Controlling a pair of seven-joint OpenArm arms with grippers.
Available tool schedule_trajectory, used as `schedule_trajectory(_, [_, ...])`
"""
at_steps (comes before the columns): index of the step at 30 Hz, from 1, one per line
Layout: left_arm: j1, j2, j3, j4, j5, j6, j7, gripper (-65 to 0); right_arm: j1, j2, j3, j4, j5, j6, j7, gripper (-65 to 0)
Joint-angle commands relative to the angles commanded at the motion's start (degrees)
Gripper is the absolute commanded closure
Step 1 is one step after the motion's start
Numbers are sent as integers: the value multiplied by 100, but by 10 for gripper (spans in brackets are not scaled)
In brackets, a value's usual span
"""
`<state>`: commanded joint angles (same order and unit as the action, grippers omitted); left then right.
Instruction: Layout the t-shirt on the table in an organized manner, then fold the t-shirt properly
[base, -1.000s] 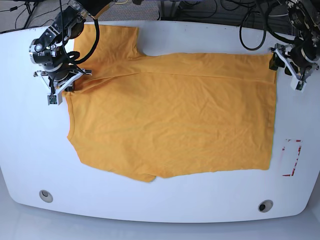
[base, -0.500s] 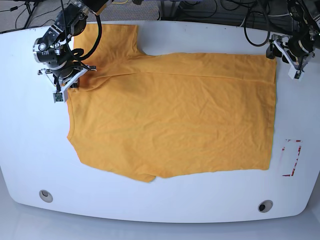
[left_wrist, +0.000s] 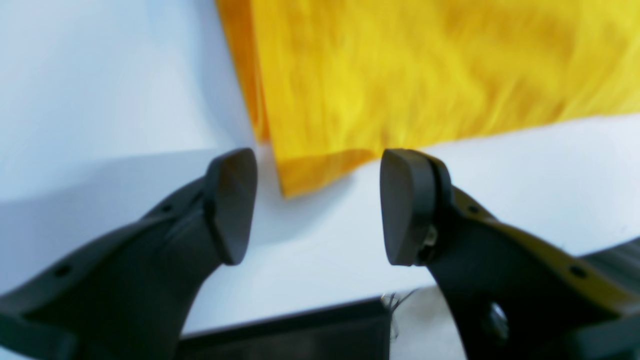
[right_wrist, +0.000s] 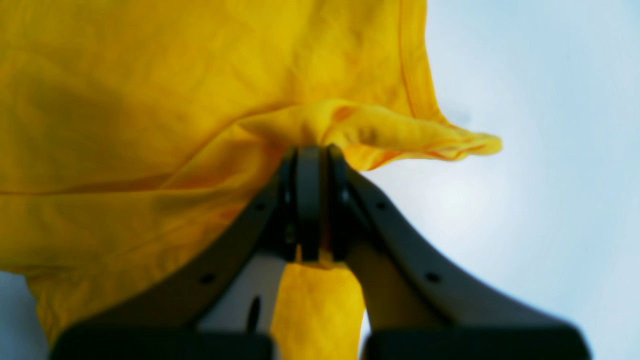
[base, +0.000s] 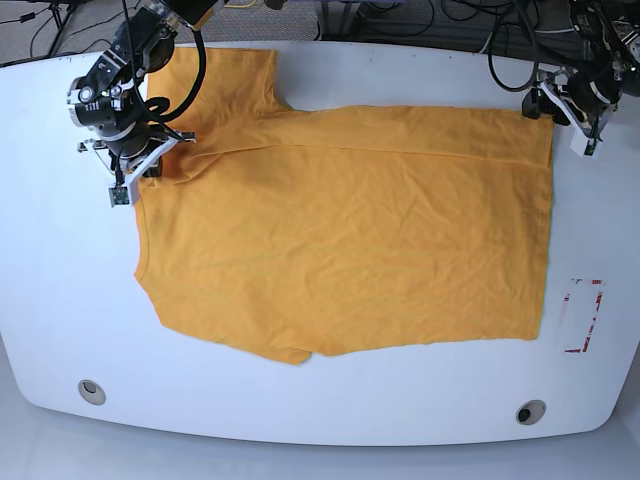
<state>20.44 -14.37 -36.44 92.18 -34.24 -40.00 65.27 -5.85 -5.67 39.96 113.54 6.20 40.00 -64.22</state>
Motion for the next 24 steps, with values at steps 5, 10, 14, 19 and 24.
schedule_trajectory(5, [18,-9,79,79,0,0,0,-310,0,-9,0,0,0,0,0,0])
schedule_trajectory(10, [44,0,88,185,0,0,62,-90,0,-9,0,0,0,0,0,0])
schedule_trajectory(14, [35,0,70,185,0,0,264,-72,0,-9,0,0,0,0,0,0])
schedule_trajectory(19, [35,-9,53,193,0,0,316,-132,0,-9,0,0,0,0,0,0])
schedule_trajectory(24, [53,-18,18,308,-9,0,308,-135,0,-9,0,0,0,0,0,0])
